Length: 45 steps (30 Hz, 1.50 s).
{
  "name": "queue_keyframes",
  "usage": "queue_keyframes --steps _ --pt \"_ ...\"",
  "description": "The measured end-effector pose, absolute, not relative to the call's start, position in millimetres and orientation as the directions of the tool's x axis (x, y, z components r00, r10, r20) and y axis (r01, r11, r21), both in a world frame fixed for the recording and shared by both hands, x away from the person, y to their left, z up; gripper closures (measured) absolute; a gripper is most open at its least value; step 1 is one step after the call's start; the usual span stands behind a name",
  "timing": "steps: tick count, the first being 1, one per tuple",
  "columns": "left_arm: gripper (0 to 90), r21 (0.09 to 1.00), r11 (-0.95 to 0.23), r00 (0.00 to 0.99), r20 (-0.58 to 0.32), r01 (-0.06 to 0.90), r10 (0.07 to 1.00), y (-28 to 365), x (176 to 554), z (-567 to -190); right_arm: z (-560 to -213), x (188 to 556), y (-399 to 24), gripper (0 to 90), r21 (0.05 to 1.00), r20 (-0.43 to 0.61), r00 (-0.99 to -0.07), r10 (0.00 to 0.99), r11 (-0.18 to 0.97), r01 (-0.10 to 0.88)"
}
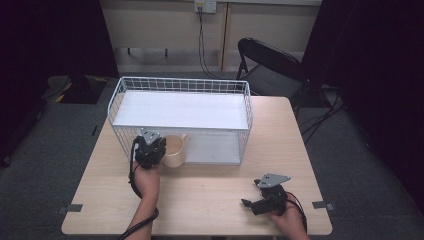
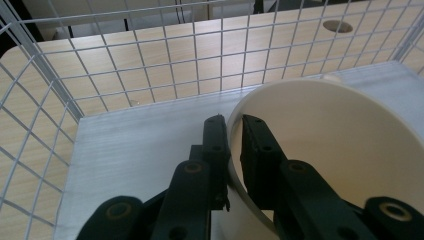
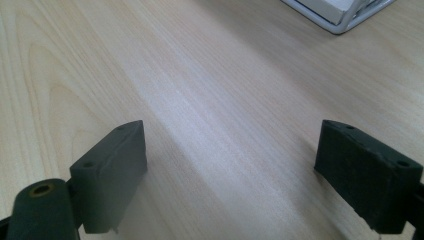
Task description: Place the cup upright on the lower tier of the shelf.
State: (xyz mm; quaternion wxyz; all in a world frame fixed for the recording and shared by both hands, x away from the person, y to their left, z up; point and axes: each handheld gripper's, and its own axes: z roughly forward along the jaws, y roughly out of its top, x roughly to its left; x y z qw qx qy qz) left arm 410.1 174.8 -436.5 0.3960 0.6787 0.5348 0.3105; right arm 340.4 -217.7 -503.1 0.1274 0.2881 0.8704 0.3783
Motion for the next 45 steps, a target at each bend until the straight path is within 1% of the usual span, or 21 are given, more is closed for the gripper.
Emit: queue_keyframes --steps 3,6,9,10,14,16,20,21,24,25,27,28,35,41,42,45 --pt "81.0 0.871 -0.119 0.236 0.003 0.477 0.972 175 409 -437 -503 340 -218 12.3 0.732 -0.004 -0.801 0.598 0.548 0.405" --pt "79.2 0.875 -0.105 0.243 -0.015 0.472 0.970 178 408 -436 -503 340 -218 12.3 0.732 -0.004 -0.801 0.598 0.547 0.405" --pt "68.2 0.881 -0.076 0.245 -0.046 0.467 0.969 183 406 -434 -503 340 -218 12.3 0.732 -0.004 -0.801 0.598 0.547 0.405" --pt "62.6 0.878 -0.069 0.243 -0.055 0.474 0.968 184 405 -434 -503 340 -218 12.3 0.732 -0.004 -0.802 0.598 0.548 0.405" --pt "53.3 0.881 -0.034 0.272 -0.109 0.472 0.956 185 401 -435 -503 340 -218 12.3 0.732 -0.004 -0.801 0.598 0.547 0.405" --pt "48.0 0.875 -0.055 0.288 -0.098 0.482 0.952 186 398 -434 -503 340 -218 12.3 0.732 -0.004 -0.801 0.598 0.547 0.405" --pt "41.6 0.879 -0.062 0.314 -0.103 0.473 0.944 188 394 -430 -503 340 -218 12.3 0.732 -0.004 -0.801 0.598 0.547 0.405" --pt "41.6 0.877 -0.068 0.324 -0.103 0.475 0.940 188 394 -429 -503 340 -218 12.3 0.732 -0.004 -0.801 0.598 0.547 0.405" --pt "37.0 0.874 -0.082 0.343 -0.100 0.480 0.934 188 391 -425 -503 340 -218 12.3 0.732 -0.003 -0.801 0.599 0.547 0.406" --pt "34.0 0.873 -0.103 0.349 -0.081 0.477 0.934 189 389 -424 -503 340 -218 12.3 0.732 -0.003 -0.801 0.598 0.547 0.406" --pt "33.9 0.873 -0.096 0.353 -0.091 0.479 0.931 189 388 -423 -503 340 -218 12.3 0.732 -0.003 -0.801 0.599 0.547 0.406" --pt "31.6 0.870 -0.110 0.362 -0.083 0.480 0.928 189 386 -422 -503 340 -218 12.3 0.732 -0.004 -0.801 0.599 0.547 0.406" --pt "29.1 0.878 -0.121 0.384 -0.075 0.463 0.920 191 377 -420 -503 340 -218 12.3 0.732 -0.004 -0.801 0.599 0.547 0.406" --pt "28.8 0.880 -0.119 0.394 -0.082 0.459 0.916 191 373 -420 -503 340 -218 12.3 0.732 -0.004 -0.801 0.599 0.547 0.406" --pt "28.7 0.881 -0.109 0.396 -0.094 0.461 0.913 190 370 -422 -503 340 -218 12.3 0.732 -0.004 -0.801 0.599 0.547 0.406" --pt "29.0 0.879 -0.125 0.405 -0.082 0.460 0.911 189 369 -423 -503 340 -218 12.3 0.732 -0.004 -0.801 0.599 0.547 0.406"
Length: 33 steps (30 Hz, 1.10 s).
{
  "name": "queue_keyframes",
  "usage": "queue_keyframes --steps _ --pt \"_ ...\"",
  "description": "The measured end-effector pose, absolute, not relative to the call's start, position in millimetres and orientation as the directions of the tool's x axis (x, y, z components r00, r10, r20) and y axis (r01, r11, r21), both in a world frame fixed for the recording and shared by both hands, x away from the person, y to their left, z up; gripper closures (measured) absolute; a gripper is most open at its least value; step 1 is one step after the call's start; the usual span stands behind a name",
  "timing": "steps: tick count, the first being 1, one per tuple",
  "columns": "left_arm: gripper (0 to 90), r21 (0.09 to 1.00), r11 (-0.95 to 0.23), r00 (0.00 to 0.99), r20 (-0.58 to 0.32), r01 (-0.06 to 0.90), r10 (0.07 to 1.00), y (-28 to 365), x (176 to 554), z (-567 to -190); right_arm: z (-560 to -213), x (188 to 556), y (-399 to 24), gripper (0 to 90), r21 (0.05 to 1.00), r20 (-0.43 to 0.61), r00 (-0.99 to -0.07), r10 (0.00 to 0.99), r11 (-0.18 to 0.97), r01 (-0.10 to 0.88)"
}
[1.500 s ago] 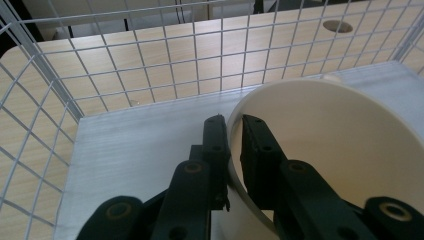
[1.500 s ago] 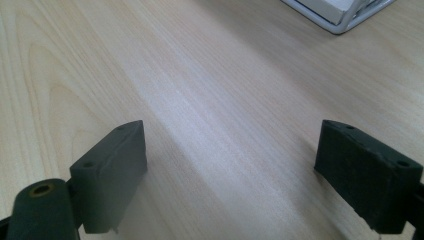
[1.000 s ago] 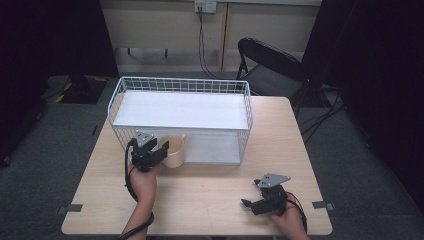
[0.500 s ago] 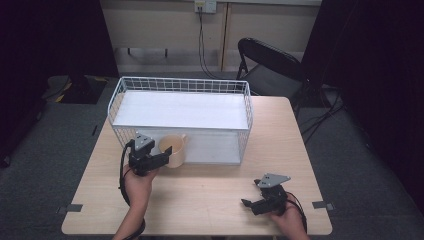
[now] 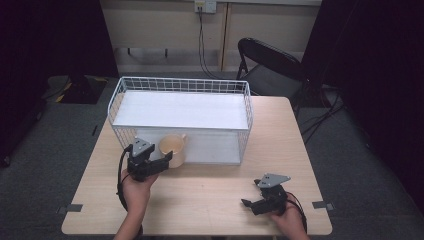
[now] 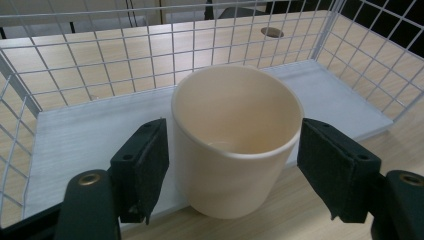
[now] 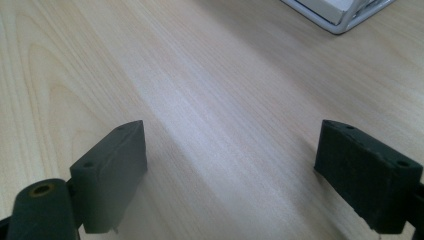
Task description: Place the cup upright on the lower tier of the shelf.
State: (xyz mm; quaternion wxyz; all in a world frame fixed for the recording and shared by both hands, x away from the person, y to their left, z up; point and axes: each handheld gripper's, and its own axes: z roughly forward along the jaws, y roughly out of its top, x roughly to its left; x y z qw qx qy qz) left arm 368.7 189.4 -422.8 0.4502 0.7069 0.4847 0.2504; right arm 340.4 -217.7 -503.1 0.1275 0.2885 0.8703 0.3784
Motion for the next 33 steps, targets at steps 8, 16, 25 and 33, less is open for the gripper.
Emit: queue_keyframes --steps 8,16,25,33 --pt "28.6 0.875 -0.136 0.414 -0.079 0.465 0.907 185 365 -430 -503 340 -218 12.3 0.732 -0.004 -0.801 0.599 0.547 0.406" --pt "28.7 0.866 -0.124 0.398 -0.091 0.484 0.913 179 369 -439 -503 340 -218 12.3 0.732 -0.003 -0.801 0.599 0.547 0.406" --pt "29.7 0.860 -0.118 0.370 -0.086 0.496 0.925 177 373 -445 -503 340 -218 12.3 0.732 -0.004 -0.801 0.599 0.547 0.406" --pt "35.4 0.858 -0.114 0.357 -0.084 0.500 0.930 175 377 -448 -503 340 -218 12.3 0.732 -0.004 -0.801 0.599 0.547 0.406"
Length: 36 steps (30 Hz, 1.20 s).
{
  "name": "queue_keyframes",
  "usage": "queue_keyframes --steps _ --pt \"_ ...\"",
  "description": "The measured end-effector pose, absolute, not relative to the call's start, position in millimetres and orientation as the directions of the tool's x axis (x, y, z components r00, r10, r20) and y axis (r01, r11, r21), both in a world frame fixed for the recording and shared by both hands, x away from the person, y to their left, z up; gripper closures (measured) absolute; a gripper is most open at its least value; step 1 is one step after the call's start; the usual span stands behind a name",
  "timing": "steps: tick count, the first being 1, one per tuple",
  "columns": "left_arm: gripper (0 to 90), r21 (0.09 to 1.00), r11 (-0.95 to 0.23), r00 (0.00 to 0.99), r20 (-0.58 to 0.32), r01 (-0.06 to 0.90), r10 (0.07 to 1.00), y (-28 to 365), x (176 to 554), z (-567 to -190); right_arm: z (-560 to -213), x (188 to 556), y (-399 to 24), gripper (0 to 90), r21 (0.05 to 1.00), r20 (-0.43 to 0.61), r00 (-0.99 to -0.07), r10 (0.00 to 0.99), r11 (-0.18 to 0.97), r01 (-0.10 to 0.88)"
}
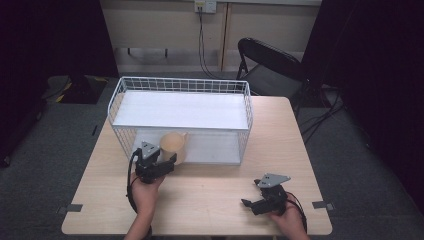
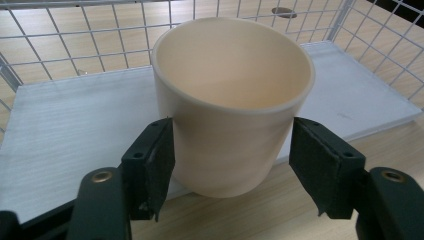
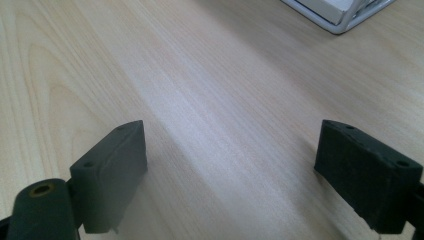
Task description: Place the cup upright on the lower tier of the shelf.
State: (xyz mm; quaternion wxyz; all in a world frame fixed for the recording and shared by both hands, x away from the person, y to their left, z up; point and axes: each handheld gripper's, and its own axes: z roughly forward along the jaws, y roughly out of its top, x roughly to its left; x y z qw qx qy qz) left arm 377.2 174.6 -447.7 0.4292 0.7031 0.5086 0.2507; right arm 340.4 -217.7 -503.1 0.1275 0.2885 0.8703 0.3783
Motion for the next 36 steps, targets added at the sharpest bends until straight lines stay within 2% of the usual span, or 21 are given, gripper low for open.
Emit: queue_keyframes --steps 10,16,17,25,33,36 --pt "47.6 0.859 -0.124 0.352 -0.069 0.497 0.933 170 380 -448 -503 340 -218 12.3 0.732 -0.003 -0.801 0.599 0.547 0.406" --pt "50.4 0.856 -0.115 0.343 -0.076 0.504 0.936 168 382 -449 -503 340 -218 12.3 0.732 -0.003 -0.801 0.599 0.547 0.406" --pt "53.2 0.857 -0.110 0.340 -0.079 0.503 0.937 168 383 -450 -503 340 -218 12.4 0.732 -0.003 -0.801 0.599 0.547 0.406" --pt "59.5 0.849 -0.107 0.336 -0.086 0.517 0.938 165 386 -455 -503 340 -218 12.3 0.732 -0.003 -0.801 0.599 0.547 0.406" --pt "60.0 0.843 -0.113 0.335 -0.083 0.526 0.939 164 389 -457 -503 340 -218 12.3 0.732 -0.004 -0.801 0.599 0.547 0.406" --pt "56.0 0.845 -0.122 0.340 -0.075 0.521 0.937 165 387 -457 -503 340 -218 12.3 0.732 -0.003 -0.801 0.599 0.547 0.406"
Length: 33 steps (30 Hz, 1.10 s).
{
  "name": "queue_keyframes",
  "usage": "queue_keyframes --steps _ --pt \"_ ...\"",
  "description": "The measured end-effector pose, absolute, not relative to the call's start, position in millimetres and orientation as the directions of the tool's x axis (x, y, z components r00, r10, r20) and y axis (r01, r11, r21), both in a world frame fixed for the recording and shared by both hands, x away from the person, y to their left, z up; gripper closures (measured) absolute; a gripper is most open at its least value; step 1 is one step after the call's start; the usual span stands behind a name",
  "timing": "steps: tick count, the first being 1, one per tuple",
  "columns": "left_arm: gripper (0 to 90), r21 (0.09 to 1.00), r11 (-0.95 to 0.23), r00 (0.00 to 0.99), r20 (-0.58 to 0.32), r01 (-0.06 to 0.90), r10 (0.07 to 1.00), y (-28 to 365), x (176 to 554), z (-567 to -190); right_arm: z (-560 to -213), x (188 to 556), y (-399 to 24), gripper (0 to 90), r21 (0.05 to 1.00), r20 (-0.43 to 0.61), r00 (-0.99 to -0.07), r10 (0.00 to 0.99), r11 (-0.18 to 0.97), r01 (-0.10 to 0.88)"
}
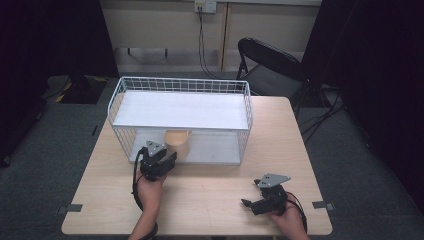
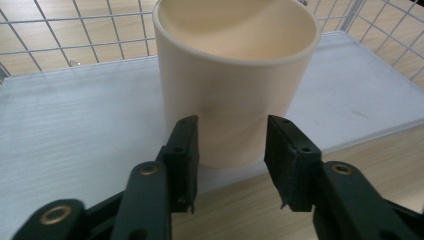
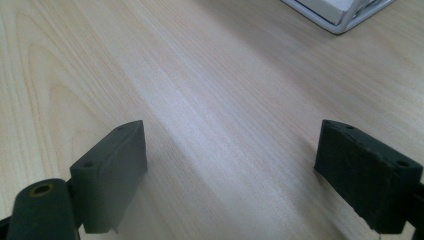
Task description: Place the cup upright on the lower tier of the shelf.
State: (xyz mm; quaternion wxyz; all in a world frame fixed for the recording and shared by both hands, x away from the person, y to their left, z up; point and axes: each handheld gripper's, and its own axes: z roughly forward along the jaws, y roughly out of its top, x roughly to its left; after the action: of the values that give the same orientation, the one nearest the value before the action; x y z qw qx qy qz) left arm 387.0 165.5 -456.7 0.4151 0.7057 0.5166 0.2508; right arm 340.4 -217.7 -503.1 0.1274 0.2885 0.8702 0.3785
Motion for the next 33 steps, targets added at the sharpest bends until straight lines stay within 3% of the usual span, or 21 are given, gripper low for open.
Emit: queue_keyframes --steps 7,13,24,28,33 --pt "34.7 0.843 -0.156 0.386 -0.065 0.514 0.920 171 383 -457 -503 340 -218 12.3 0.732 -0.003 -0.801 0.599 0.547 0.406" --pt "26.7 0.844 -0.192 0.445 -0.061 0.500 0.894 174 379 -456 -503 340 -218 12.3 0.732 -0.003 -0.801 0.599 0.547 0.406" --pt "16.4 0.841 -0.188 0.458 -0.078 0.507 0.885 182 375 -454 -503 340 -218 12.3 0.732 -0.003 -0.801 0.599 0.547 0.406" --pt "16.8 0.828 -0.242 0.477 -0.035 0.507 0.878 186 372 -453 -503 340 -218 12.3 0.732 -0.003 -0.801 0.599 0.547 0.406" --pt "16.6 0.822 -0.245 0.497 -0.052 0.513 0.866 192 369 -452 -503 340 -218 12.3 0.732 -0.004 -0.801 0.599 0.547 0.405"
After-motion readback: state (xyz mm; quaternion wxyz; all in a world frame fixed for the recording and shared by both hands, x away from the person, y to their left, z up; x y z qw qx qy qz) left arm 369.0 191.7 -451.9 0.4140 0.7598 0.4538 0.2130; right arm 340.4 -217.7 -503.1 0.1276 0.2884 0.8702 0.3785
